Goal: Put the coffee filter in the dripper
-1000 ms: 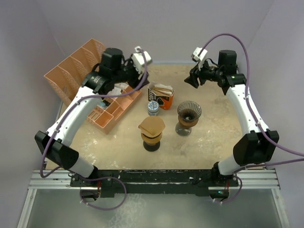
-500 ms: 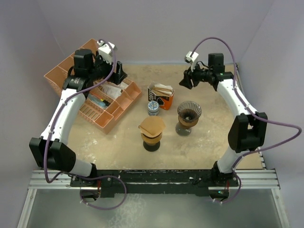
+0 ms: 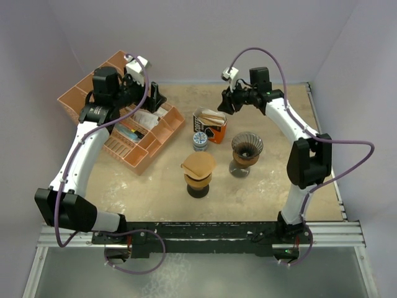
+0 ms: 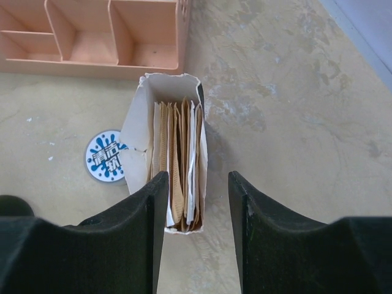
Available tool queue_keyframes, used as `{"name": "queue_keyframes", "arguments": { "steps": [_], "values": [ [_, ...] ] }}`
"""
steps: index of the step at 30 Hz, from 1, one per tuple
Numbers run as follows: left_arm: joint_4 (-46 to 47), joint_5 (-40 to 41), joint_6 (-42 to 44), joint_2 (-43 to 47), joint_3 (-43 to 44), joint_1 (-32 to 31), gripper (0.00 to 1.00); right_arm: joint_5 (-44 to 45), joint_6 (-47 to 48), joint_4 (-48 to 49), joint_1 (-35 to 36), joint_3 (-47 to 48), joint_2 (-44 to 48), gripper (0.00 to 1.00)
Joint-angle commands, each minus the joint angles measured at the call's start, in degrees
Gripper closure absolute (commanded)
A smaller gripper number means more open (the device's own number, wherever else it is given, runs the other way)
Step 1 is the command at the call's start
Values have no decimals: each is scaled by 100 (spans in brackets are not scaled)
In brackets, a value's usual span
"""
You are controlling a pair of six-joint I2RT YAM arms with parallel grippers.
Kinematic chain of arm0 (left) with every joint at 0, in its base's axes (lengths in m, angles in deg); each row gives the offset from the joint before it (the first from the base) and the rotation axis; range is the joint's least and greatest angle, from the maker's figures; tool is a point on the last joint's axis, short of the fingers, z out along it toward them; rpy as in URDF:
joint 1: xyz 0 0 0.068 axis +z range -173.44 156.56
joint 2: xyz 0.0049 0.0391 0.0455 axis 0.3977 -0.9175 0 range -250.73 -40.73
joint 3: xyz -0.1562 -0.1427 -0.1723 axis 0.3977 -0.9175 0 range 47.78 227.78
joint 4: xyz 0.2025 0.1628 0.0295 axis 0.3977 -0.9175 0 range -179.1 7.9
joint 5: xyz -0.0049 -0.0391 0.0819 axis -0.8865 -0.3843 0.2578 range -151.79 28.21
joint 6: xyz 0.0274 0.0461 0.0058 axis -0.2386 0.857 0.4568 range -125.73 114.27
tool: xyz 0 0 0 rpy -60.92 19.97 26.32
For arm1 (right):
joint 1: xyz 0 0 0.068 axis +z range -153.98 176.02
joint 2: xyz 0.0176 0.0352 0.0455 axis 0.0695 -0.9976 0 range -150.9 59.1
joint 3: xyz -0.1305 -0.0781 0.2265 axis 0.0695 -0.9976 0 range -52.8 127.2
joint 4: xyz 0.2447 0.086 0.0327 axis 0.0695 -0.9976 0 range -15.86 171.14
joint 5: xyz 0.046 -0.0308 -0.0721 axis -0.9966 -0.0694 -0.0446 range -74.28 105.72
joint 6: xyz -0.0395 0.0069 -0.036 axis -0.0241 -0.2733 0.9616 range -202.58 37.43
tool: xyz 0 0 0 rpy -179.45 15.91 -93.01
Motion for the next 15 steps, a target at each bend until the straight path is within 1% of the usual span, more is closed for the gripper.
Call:
{"name": "queue_keyframes", "arguments": {
  "steps": [1, 15],
  "values": [
    [378, -266, -118, 190, 40, 7, 17, 218, -139, 178, 48, 266, -81, 56],
    [348, -278, -32, 248, -49, 7, 17, 214, 8, -62, 113, 187, -148, 71]
  ]
}}
